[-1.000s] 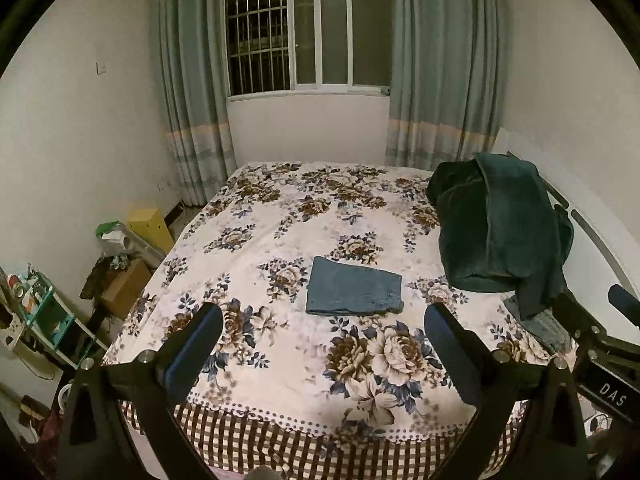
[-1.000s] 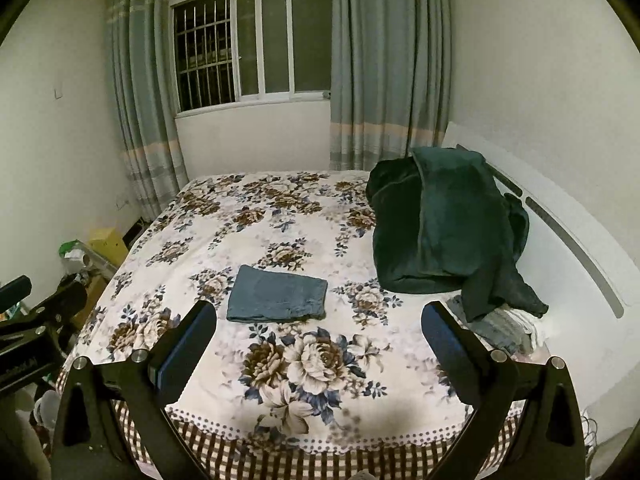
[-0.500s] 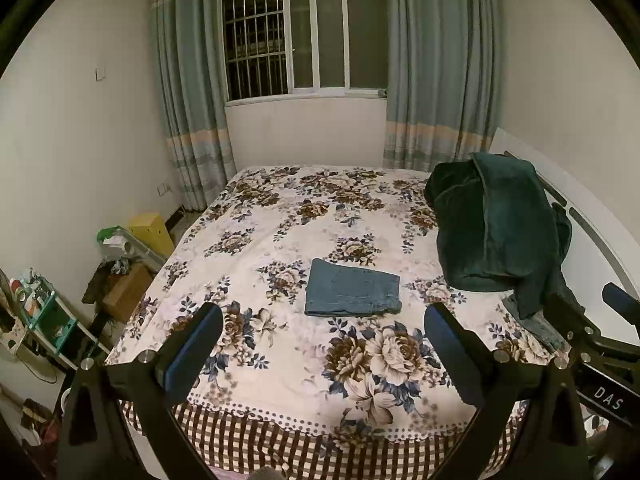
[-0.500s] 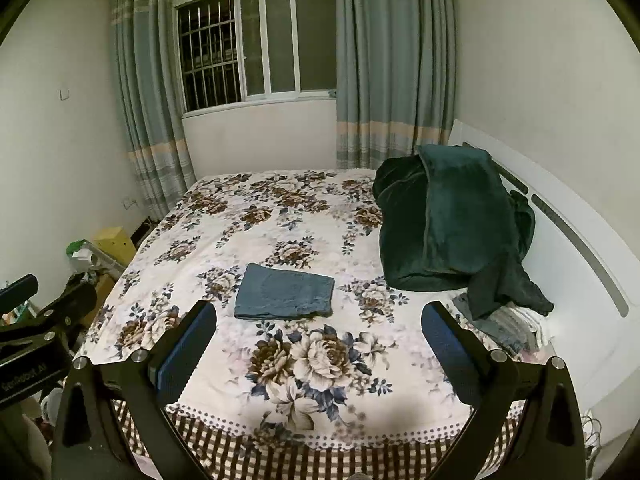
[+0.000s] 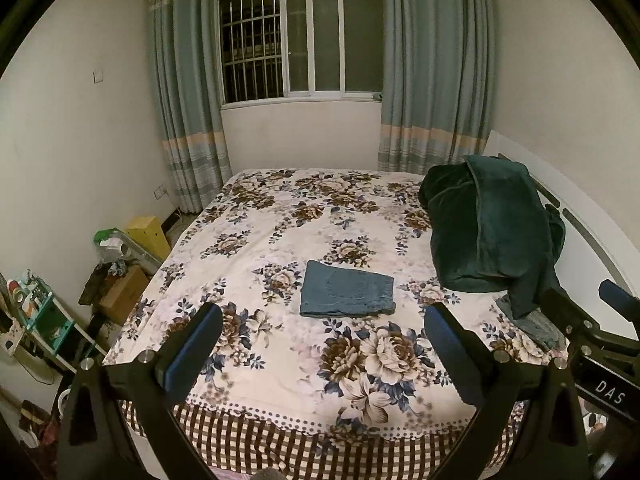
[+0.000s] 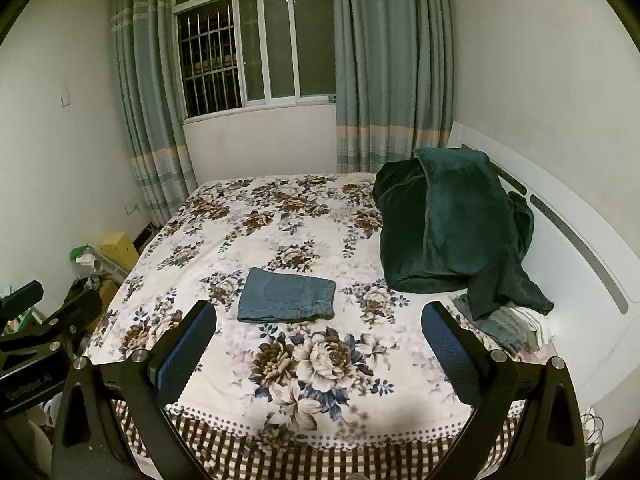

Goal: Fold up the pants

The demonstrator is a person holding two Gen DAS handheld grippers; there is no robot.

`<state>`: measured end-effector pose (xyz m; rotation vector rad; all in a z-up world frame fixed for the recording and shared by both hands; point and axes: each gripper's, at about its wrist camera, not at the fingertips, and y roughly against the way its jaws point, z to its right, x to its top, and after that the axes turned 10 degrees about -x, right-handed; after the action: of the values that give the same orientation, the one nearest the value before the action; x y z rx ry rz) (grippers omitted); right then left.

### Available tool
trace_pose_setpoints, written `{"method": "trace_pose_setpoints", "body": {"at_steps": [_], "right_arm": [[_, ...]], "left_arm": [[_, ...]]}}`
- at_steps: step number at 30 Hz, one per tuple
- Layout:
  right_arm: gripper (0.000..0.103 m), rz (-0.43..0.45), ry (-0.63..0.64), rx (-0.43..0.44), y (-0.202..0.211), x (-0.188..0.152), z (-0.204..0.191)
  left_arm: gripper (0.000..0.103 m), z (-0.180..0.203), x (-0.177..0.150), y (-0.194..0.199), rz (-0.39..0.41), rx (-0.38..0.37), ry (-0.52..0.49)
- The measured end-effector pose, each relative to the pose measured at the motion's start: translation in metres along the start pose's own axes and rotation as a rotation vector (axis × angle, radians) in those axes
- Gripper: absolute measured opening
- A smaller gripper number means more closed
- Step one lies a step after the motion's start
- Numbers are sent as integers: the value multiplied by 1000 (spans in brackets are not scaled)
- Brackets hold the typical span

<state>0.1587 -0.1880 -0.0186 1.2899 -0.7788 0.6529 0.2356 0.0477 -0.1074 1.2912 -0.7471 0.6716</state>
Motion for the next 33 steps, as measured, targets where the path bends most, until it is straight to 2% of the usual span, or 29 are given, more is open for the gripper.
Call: {"method": "trace_pose_setpoints", "body": {"at_steps": [13, 33], "right_arm": [[103, -5, -19, -5, 20, -15, -24], [103, -3, -25, -9, 22, -19, -20]], "left_arm": [[103, 6, -3, 8, 16, 7, 7], [103, 7, -4, 11, 19, 6, 13]]}}
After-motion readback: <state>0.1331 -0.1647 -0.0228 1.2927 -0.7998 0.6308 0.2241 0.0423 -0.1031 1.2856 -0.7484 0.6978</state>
